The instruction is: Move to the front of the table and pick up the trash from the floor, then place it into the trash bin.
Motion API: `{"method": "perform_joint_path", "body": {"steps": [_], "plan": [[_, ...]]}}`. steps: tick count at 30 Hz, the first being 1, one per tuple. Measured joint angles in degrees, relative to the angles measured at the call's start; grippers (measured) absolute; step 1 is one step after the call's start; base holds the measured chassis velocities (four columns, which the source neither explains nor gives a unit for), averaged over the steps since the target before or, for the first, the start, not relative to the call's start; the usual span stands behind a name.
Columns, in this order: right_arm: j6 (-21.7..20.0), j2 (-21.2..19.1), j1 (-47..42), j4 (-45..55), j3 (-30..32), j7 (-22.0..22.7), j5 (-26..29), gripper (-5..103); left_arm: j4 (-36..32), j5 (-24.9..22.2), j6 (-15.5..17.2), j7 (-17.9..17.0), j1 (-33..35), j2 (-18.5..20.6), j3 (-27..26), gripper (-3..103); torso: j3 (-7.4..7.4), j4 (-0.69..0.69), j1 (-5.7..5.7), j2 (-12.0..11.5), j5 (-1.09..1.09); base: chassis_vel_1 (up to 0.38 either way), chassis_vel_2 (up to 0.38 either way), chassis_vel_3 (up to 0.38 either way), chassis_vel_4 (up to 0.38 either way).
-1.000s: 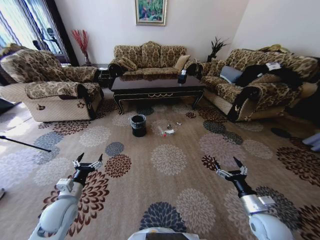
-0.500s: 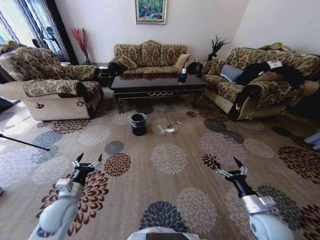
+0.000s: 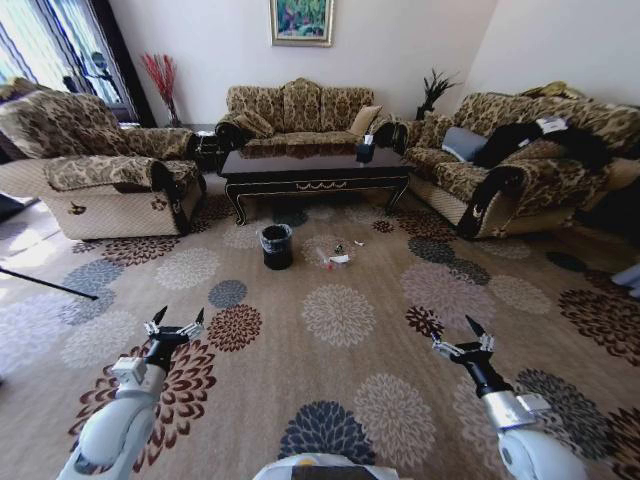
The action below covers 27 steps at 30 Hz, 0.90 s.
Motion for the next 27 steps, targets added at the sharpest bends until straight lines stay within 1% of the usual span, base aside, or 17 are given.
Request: {"method": "perform_joint_path", "body": {"steps": [9,14,19,27], "plan": [[0.0,0.4,-0.2,-0.2,-0.3,-0.4,0.4,100,-0.1,0.0,0.0,-0.1,0.2,-0.1,-0.1,100,-1.52,0.0,-0.86,-2.4,0.0,0.0,0.0,0.0,0.0],[0.0,0.3,-0.1,-0.2,-0.3,-0.5,0.5,100,0.0,0.0,0.0,-0.1,0.3,-0.1,-0.1,100,-2.01,0.0,-1.18,-3.2,0.0,0.0,0.0,0.0,0.0],[0.0,0.4,-0.4,-0.1,-0.3,-1.0,1.6,100,0.0,0.0,-0.1,-0.1,0.3,0.0,-0.2,100,-2.95,0.0,-1.72,-4.7,0.0,0.0,0.0,0.0,0.0],[0.0,0.2,-0.4,-0.2,-0.2,-1.5,1.8,100,0.1,0.0,-0.1,-0.1,0.1,0.1,-0.1,100,-4.04,0.0,-2.35,-6.4,0.0,0.0,0.0,0.0,0.0]]}}
